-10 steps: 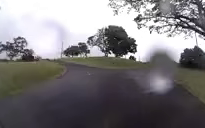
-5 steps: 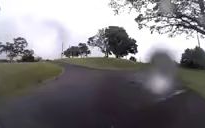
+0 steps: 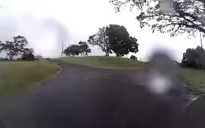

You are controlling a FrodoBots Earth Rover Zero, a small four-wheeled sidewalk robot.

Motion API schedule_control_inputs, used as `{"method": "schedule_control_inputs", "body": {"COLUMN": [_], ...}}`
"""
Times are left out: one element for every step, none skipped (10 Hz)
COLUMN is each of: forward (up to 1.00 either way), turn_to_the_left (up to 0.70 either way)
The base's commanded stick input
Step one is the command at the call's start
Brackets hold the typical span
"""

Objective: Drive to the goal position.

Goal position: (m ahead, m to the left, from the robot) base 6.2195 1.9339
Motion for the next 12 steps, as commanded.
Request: {"method": "schedule_control_inputs", "body": {"forward": [0.85, 0.85, 0.85, 0.85, 0.85, 0.85, 0.85, 0.85, 0.85, 0.85, 0.85, 0.85], "turn_to_the_left": [0.0, 0.0, 0.0, 0.0, 0.0, 0.0, 0.0, 0.0, 0.0, 0.3, 0.34, 0.34]}}
